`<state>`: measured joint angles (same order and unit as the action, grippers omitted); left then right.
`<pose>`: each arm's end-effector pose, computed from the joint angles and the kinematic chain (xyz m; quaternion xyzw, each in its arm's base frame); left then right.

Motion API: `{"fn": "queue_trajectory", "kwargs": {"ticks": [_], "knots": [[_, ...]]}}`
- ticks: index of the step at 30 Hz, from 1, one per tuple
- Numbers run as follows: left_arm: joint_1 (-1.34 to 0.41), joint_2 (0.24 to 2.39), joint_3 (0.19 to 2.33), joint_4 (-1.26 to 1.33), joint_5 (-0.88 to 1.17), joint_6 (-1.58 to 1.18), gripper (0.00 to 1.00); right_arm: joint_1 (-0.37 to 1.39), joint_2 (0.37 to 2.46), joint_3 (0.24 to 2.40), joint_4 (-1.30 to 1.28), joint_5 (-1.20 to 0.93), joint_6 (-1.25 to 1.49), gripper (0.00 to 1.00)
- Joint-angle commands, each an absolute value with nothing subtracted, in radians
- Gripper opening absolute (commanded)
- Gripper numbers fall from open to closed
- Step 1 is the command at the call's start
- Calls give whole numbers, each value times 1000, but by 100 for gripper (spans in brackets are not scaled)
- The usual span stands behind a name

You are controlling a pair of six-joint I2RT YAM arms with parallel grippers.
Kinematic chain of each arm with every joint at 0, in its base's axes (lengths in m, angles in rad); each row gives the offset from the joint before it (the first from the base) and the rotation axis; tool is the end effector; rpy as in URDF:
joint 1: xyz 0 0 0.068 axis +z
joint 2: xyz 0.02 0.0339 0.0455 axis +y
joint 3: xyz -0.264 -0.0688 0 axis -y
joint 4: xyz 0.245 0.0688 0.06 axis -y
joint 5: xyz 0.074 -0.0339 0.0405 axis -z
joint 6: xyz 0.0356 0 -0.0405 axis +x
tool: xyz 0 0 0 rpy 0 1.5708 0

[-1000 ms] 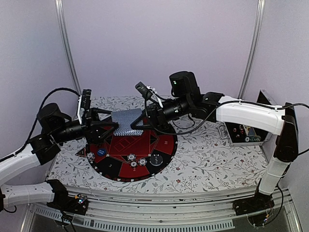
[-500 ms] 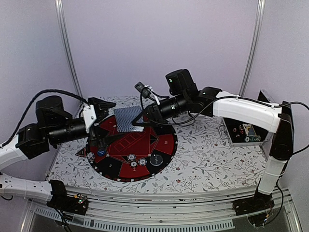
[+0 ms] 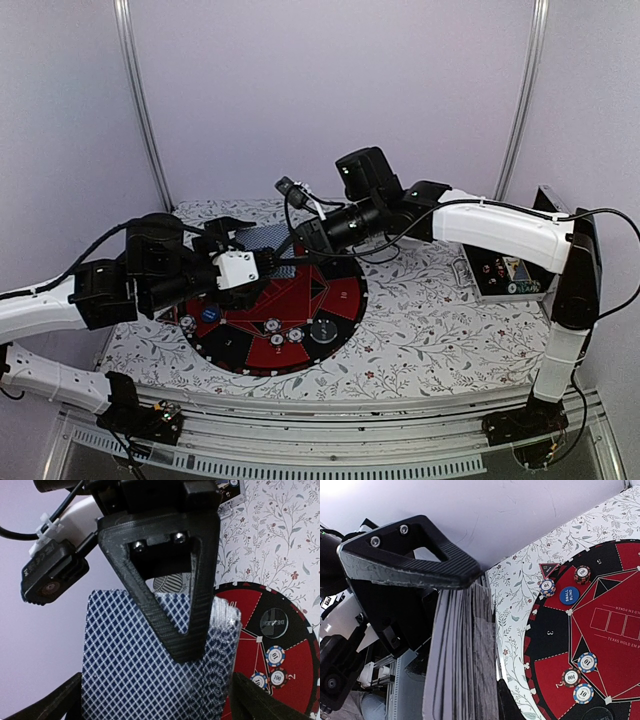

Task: Distribute texas hold em gaming equipment
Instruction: Pass from the right arm to the left

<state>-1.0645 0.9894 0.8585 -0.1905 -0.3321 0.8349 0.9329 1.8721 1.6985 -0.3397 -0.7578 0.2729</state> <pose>0.1207 -0.1937 0.3276 0.5943 0.5441 0.0671 0.5884 0.2406 0.3656 0.3334 -0.4365 0.6984 0.5288 0.2049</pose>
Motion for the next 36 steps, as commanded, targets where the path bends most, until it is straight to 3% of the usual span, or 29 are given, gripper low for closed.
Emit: {"fn": "queue_trajectory", "kwargs": {"ticks": [1,9,16,20,28,34,36], "knots": [[-1077,1003,823,-125,-379,884,98,934,1893,1735,-324,-790,286,2],[-1044,1024,844,-109,-356,837,97,942,1902,1739,-325,-817,282,2],[-1000,1038,854,-118,-318,807,72,948,1907,1743,-333,-847,278,3],[-988,1047,872,-150,-273,785,66,947,1915,1748,-342,-850,272,5],[-987,1050,863,-140,-251,791,66,957,1941,1789,-340,-891,269,16],[-987,1057,856,-122,-258,801,64,965,1954,1801,-333,-916,268,18],[-988,1056,850,-117,-262,804,63,964,1953,1801,-333,-918,268,24]]}}
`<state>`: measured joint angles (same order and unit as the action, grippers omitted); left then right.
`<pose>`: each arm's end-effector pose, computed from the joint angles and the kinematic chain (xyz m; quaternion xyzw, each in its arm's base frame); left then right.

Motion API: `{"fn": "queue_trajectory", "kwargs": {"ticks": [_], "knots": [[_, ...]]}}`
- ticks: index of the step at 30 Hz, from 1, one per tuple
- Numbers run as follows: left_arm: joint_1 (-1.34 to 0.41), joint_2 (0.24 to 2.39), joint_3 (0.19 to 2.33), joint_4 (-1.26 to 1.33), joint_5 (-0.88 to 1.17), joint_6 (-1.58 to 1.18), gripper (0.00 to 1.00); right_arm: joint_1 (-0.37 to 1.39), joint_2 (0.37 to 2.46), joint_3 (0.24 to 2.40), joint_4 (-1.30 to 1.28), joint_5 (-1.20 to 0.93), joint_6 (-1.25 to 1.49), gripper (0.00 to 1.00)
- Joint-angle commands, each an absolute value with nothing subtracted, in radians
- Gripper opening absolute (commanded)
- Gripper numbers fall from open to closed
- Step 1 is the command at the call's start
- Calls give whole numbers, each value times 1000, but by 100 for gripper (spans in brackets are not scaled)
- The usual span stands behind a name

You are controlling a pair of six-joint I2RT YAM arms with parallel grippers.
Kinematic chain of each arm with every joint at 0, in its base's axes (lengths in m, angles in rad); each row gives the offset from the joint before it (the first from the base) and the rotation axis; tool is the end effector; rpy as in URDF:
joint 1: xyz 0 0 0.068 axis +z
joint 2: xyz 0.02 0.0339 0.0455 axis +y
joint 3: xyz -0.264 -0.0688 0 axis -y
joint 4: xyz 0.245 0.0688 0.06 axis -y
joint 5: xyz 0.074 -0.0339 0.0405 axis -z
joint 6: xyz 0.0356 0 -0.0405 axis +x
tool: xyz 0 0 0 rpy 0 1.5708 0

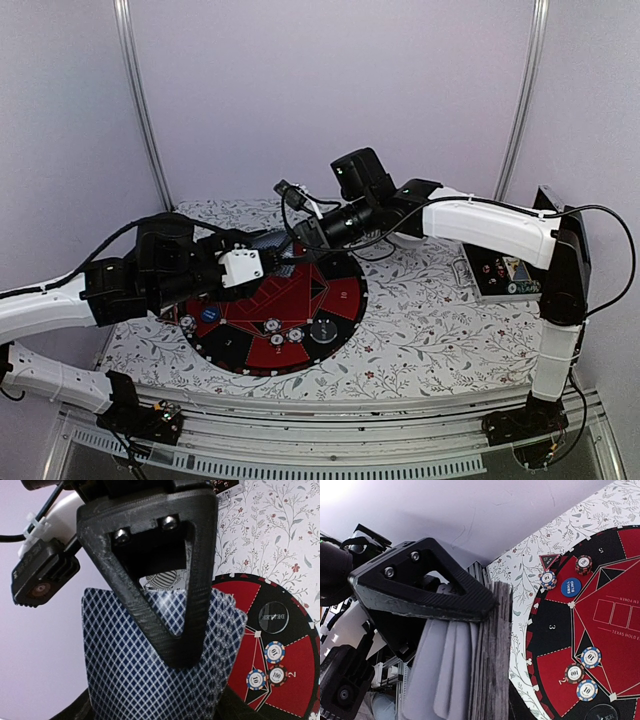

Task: Distribute texas hold em gaming equipment
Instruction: Pass from the right arm to the left

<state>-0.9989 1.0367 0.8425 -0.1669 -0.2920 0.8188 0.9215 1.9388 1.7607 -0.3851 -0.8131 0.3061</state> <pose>0.1378 -0.1952 0.3141 0.5911 0.5655 0.0686 0.5711 0.2515 0.3741 0.3229 -0.4256 0.7088 0.5385 0.1630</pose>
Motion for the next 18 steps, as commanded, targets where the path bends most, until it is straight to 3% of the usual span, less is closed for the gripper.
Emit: {"fn": "queue_trajectory", "kwargs": {"ticks": [1,7,14,18], "knots": [[-987,1055,848,-115,-264,805,63,965,1951,1800,-333,-920,268,26],[-988,1052,843,-106,-268,804,63,965,1959,1799,-314,-934,280,33],[-988,1048,848,-115,-252,784,66,965,1964,1794,-317,-925,287,12],[-987,1047,861,-143,-218,745,81,962,1961,1787,-326,-917,279,4]]}}
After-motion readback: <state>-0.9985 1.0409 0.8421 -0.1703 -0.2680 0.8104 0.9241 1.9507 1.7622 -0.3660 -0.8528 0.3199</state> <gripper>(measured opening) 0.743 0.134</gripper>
